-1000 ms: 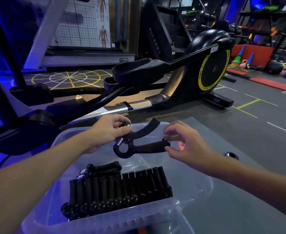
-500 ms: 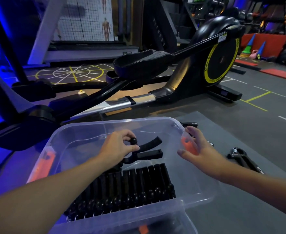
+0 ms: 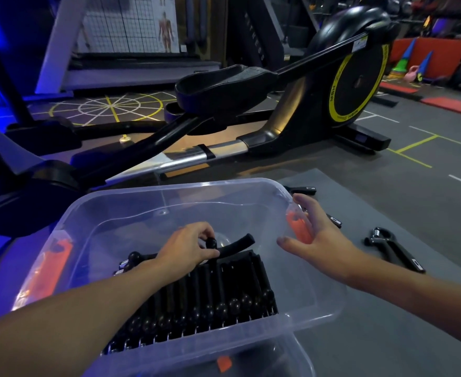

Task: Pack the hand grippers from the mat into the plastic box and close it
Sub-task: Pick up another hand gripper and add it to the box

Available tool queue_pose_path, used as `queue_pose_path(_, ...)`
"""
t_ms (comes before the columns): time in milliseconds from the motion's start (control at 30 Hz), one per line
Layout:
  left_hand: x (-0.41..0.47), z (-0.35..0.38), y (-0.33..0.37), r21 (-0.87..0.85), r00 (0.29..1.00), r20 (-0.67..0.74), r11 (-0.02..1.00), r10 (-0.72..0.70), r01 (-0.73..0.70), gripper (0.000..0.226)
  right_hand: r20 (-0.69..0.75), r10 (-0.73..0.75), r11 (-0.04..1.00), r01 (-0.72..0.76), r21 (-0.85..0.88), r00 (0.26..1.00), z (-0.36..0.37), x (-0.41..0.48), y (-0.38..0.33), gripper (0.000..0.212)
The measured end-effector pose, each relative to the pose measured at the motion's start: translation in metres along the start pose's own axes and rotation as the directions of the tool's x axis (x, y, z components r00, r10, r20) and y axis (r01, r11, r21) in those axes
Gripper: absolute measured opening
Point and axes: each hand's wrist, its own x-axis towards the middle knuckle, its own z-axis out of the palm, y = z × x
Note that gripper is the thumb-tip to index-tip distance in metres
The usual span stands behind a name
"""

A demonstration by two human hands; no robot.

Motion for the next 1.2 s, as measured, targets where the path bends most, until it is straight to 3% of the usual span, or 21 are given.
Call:
queue_pose_path(167,0.000,-0.002,-0.005,0.053,0.995,0.104,0.999,-0.014,0.009,0.024,-0.007,-0.002,1.000,0.002,-0.001,1.000,0.000,-0.001,-0.001,0.085)
queue_pose_path(433,-0.001,-0.008,-0.009,0.060,0.988,0.157,0.998,0.007,-0.016,0.026,-0.012,-0.007,1.000,0.007,-0.026,1.000,0.000,0.000,-0.001,0.084)
queue_pose_path(633,0.001,-0.009,-0.005,0.126,0.987,0.159,0.991,0.033,-0.053,0.021,-0.028,-0.003,0.998,0.001,-0.061,1.000,0.000,0.000,-0.002,0.079)
queue_pose_path(1200,-0.001,-0.015,-0.005,0.086,0.971,0.235,0.994,0.040,-0.062,0.027,-0.030,-0.012,0.994,0.008,-0.108,0.999,-0.002,-0.005,-0.011,0.077)
